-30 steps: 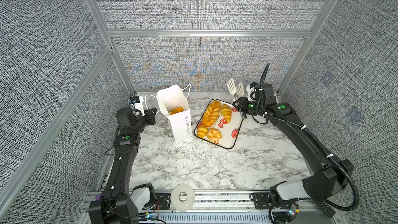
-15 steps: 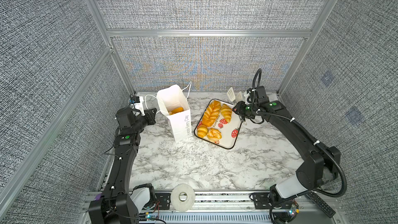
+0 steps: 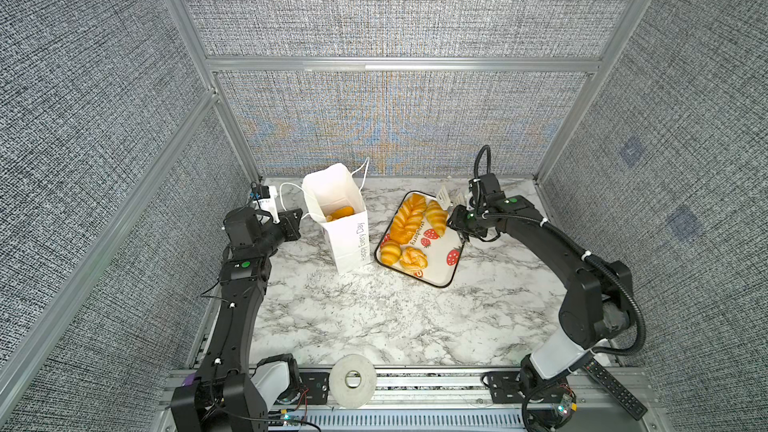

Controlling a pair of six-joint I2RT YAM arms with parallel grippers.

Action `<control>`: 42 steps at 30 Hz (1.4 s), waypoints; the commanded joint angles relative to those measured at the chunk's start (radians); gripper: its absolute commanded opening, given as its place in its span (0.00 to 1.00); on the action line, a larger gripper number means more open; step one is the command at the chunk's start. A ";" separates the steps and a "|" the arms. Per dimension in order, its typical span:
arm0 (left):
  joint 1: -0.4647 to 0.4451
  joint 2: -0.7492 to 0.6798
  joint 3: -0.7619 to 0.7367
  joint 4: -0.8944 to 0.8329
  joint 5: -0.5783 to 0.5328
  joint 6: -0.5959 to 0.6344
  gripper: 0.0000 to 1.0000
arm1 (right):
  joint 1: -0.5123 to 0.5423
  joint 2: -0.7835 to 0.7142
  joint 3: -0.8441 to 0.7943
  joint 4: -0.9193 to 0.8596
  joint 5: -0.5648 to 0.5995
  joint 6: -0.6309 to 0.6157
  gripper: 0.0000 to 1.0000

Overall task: Place the fake bread into the paper bag
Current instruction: 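Swing the empty tongs back over the tray and lower toward the breads, then lower the right tongs onto the croissant on the tray and close them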

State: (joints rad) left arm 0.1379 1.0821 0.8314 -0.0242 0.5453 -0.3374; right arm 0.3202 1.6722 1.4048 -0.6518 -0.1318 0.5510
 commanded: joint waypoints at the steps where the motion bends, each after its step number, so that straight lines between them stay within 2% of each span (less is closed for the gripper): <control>1: 0.000 -0.003 0.001 0.010 0.003 0.007 0.00 | 0.000 0.014 -0.001 0.006 0.019 -0.005 0.47; 13: 0.000 -0.001 0.000 0.009 -0.001 0.009 0.00 | 0.000 0.085 -0.013 0.007 0.020 -0.011 0.47; 42: 0.000 0.000 0.002 0.008 0.003 0.008 0.00 | 0.031 0.132 -0.021 0.018 0.020 -0.021 0.49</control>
State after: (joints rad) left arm 0.1379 1.0824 0.8314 -0.0246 0.5449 -0.3367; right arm 0.3477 1.8030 1.3766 -0.6426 -0.1177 0.5358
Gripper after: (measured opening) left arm 0.053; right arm 0.485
